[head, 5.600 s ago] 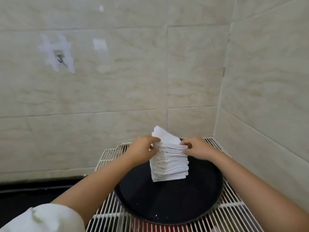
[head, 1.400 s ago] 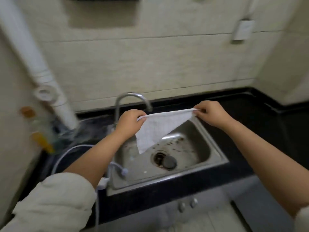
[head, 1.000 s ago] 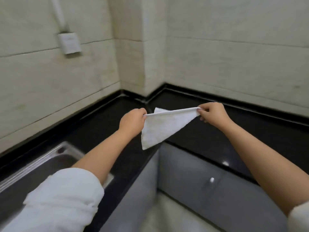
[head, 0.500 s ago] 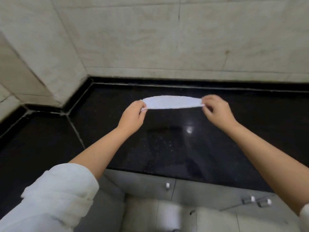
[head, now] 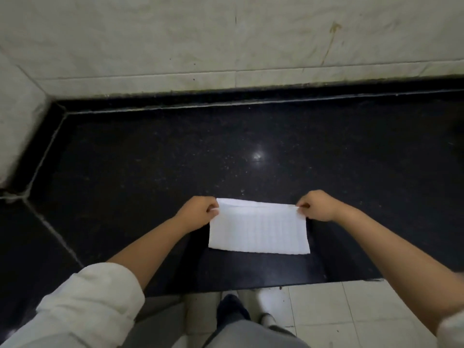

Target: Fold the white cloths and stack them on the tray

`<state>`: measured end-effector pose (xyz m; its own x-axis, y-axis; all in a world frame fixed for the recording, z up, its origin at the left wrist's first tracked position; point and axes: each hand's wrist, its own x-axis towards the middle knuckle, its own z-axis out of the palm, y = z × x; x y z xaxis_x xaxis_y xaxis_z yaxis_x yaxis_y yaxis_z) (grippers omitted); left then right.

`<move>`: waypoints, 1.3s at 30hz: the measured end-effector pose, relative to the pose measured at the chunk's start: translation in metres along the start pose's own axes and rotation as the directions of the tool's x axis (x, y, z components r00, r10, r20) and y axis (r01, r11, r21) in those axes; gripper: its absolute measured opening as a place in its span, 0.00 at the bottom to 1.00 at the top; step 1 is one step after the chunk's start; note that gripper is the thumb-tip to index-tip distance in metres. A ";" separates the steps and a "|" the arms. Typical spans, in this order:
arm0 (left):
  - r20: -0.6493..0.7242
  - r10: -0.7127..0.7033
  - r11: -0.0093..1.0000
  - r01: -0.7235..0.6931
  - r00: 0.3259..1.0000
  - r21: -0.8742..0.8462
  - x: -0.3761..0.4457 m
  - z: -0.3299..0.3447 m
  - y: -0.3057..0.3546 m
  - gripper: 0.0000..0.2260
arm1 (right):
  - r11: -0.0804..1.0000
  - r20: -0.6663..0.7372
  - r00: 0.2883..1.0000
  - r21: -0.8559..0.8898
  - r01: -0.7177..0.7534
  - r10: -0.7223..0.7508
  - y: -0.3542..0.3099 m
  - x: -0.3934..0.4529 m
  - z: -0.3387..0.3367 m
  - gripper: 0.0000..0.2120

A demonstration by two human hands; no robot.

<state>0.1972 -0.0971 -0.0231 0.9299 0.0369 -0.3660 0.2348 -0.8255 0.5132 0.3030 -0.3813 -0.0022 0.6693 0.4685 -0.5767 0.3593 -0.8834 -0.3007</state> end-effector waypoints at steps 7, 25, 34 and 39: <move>-0.126 0.129 0.981 -0.108 0.984 0.163 0.036 0.020 -0.010 0.08 | 0.977 -0.347 0.914 0.114 -0.181 0.210 0.003 0.011 0.041 0.10; -0.463 0.134 0.989 -0.144 0.876 0.013 0.026 -0.052 0.006 0.07 | 0.979 -0.842 0.512 -0.084 0.184 -0.168 -0.034 0.011 -0.020 0.09; -0.096 0.505 0.747 -0.378 0.858 0.547 -0.034 0.018 -0.068 0.04 | 0.969 -0.626 0.740 -0.178 0.169 -0.244 -0.029 0.000 0.094 0.15; -0.212 0.399 0.852 -0.275 0.892 0.445 -0.038 0.028 -0.059 0.14 | 0.997 -0.640 0.766 0.003 0.079 -0.059 -0.036 -0.009 0.095 0.08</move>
<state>0.1399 -0.0657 -0.0611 0.9833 -0.1769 0.0432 -0.1819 -0.9642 0.1929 0.2226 -0.3545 -0.0580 0.9079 0.4147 0.0616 0.4091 -0.8439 -0.3471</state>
